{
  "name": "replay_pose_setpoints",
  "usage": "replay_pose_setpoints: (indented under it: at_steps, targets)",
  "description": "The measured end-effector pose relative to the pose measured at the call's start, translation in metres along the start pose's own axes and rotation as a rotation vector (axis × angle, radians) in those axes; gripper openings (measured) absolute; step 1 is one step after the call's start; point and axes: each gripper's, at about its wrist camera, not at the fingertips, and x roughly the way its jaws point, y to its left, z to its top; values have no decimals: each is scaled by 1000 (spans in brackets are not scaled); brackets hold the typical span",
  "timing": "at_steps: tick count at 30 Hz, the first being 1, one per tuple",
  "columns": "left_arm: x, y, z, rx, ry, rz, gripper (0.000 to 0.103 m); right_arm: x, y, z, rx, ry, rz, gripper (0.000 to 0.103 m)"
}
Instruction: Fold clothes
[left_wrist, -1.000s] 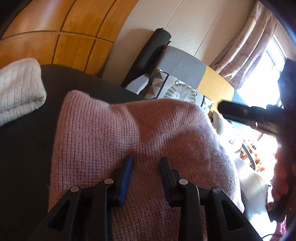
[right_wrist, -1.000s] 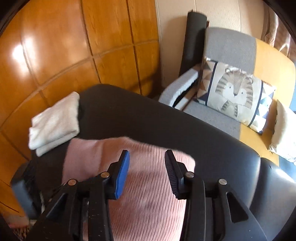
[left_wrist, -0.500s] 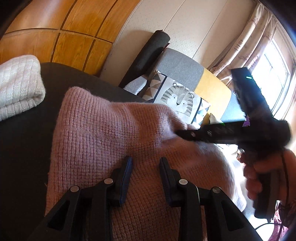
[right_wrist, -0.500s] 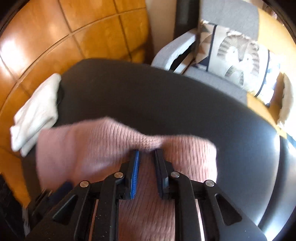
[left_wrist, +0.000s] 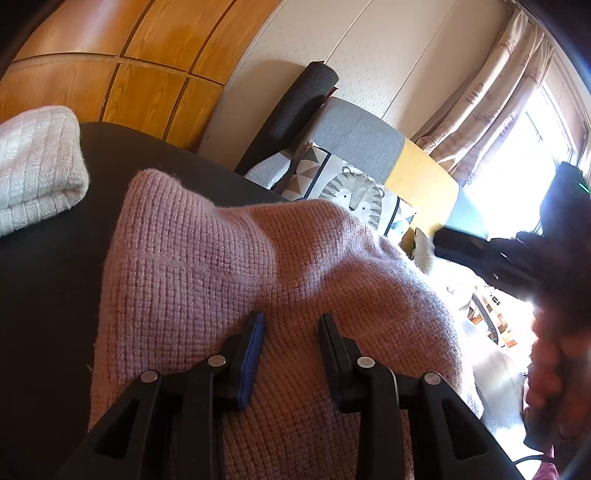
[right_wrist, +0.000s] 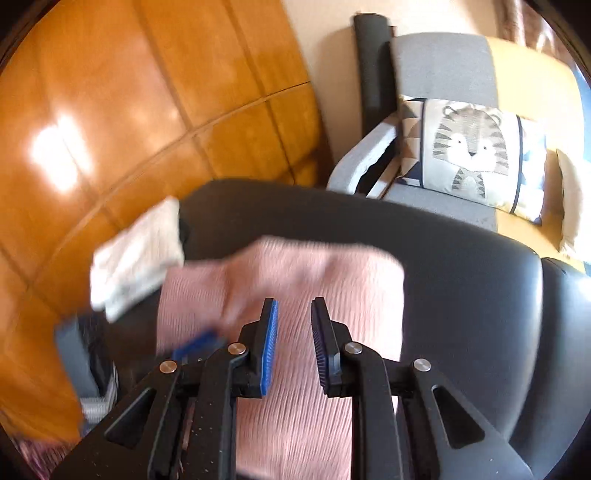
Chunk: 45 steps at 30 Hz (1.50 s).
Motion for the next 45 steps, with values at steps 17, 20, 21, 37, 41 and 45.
replay_pose_setpoints:
  at_steps: [17,20,21,37,41,45]
  targets:
    - [-48,16,-5,-45,71,-20,30,-20,-13,-44,-24,-92,1,25]
    - [-61,14,-12,-67,68,-61,30,-28,5,-52,-99,-52,7,25]
    - [-62,10,-16,-47,79,-61,30,-26,12,-56,-130,-25,-5,25]
    - [-61,-13,-50,257,125,94,30,13,-11,-84,15,119,49,25]
    - [-72,-13,-44,208,87,73,30,-8,2,-66,15,10,94,25]
    - [-64,-18,-44,241,105,175,30,9,20,-54,-60,39,16,38]
